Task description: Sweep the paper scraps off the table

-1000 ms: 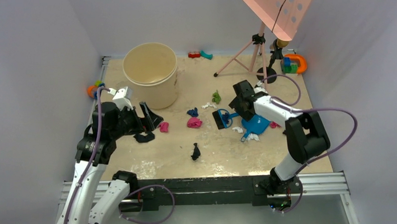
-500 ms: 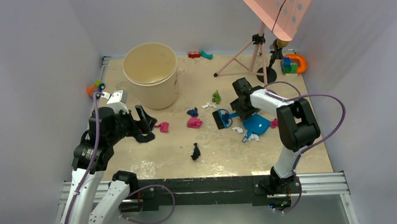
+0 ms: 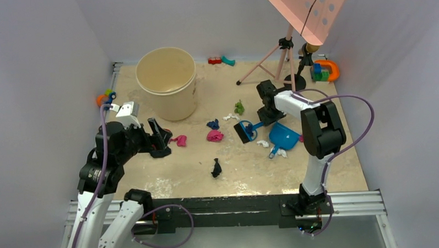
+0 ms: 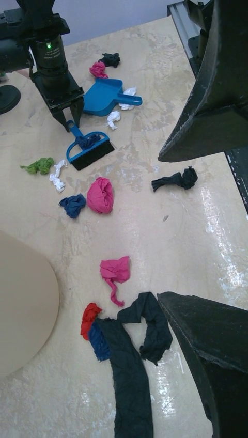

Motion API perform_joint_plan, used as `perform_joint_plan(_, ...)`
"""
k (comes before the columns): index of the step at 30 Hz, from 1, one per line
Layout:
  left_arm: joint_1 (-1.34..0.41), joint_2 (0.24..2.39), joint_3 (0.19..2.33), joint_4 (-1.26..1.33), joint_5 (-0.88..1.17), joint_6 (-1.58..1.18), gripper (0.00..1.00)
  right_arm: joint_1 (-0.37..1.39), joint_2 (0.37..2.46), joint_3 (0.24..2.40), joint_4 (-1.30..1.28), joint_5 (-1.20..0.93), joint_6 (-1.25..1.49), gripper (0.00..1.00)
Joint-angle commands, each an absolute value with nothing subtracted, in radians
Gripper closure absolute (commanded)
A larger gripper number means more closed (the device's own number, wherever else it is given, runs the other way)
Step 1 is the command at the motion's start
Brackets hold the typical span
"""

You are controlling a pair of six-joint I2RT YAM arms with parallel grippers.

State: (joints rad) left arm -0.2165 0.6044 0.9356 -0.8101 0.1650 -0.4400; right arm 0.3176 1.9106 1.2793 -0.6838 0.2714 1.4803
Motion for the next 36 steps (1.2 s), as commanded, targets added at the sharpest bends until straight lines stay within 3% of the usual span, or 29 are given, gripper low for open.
perform_joint_plan(1,-0.216,0.585,0.943,-0.806,0.145,-0.416,0.01,0.311,1.999,1.256,-0.791,0.321,1.538,0.7)
perform_joint_plan(3,-0.216,0.579,0.942,-0.807,0.139,-0.416,0.01,0.31,2.018,1.266,-0.81,0.313,1.526,0.72)
perform_joint_plan(8,-0.216,0.567,0.944,-0.811,0.131,-0.414,0.01,0.31,2.059,1.311,-0.874,0.306,1.495,1.0)
perform_joint_plan(20,-0.215,0.573,0.943,-0.811,0.143,-0.414,0.01,0.407,1.732,1.338,-0.87,0.485,1.35,1.0)
perform_joint_plan(27,-0.215,0.595,0.931,-0.784,0.208,-0.437,0.01,0.663,1.436,1.169,-0.386,0.68,0.883,1.0)
perform_joint_plan(36,-0.22,0.687,0.842,-0.574,0.483,-0.656,0.02,0.687,1.074,0.61,0.606,0.291,0.429,1.0)
